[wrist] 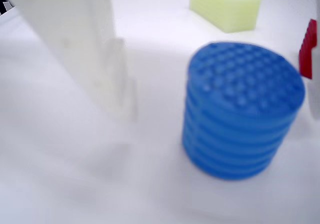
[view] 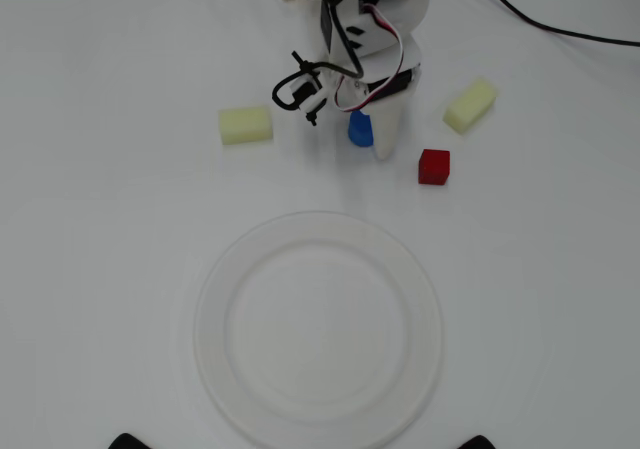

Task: Grasp a blue block and put it in the dish.

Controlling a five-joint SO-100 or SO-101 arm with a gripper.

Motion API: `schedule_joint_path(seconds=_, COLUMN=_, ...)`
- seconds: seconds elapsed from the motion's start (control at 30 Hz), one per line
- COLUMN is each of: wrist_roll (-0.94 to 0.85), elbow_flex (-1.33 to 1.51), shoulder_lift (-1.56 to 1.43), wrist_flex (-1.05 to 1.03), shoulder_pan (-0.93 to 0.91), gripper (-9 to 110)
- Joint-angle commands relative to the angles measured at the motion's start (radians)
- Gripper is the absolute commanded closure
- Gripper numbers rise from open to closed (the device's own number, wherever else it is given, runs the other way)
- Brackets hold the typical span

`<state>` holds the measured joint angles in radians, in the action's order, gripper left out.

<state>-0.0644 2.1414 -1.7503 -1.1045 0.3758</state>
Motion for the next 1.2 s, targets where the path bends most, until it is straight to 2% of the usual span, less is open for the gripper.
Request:
schedule_joint_path(seconds=0.0, wrist_roll=-0.012, elbow_flex=-0.052, shoulder_lift=0.003, wrist_flex=0.009, shoulder_pan=-0.003, gripper=76)
schedule_joint_path(seconds=0.1, wrist_roll=-0.020, elbow_flex=-0.064, shoulder_lift=0.003, wrist_flex=0.014, shoulder_pan=-0.003, gripper=81)
schedule_joint_path(seconds=0.23, wrist_roll=-0.017, elbow_flex=-0.083, shoulder_lift=0.006, wrist_flex=0.014, shoulder_pan=-0.003, gripper=95)
schedule_joint_path(seconds=0.37, wrist_roll=-0.020, elbow_flex=-0.089, shoulder_lift=-0.003, wrist_flex=0.012, shoulder_pan=-0.005, gripper=101)
schedule_joint_path(seconds=0.53, wrist_roll=-0.037, elbow_flex=-0.086, shoulder_lift=-0.100, wrist_flex=0.008, shoulder_pan=-0.035, gripper=101)
schedule_joint_path(seconds=0.73, wrist_roll=-0.126, elbow_flex=-0.080, shoulder_lift=-0.321, wrist_flex=0.035, shoulder_pan=-0.156, gripper=101)
schedule_joint_path(seconds=0.83, wrist_roll=-0.161, elbow_flex=-0.074, shoulder_lift=-0.394, wrist_flex=0.098, shoulder_pan=-0.210, gripper=101)
schedule_joint_path(seconds=0.93, wrist_roll=-0.218, elbow_flex=-0.015, shoulder_lift=-0.440, wrist_flex=0.267, shoulder_pan=-0.232, gripper=101)
schedule_joint_path(seconds=1.03, wrist_roll=-0.261, elbow_flex=-0.006, shoulder_lift=-0.400, wrist_flex=0.413, shoulder_pan=-0.232, gripper=101)
schedule_joint_path(seconds=1.17, wrist_roll=-0.256, elbow_flex=-0.155, shoulder_lift=-0.202, wrist_flex=0.436, shoulder_pan=-0.224, gripper=101)
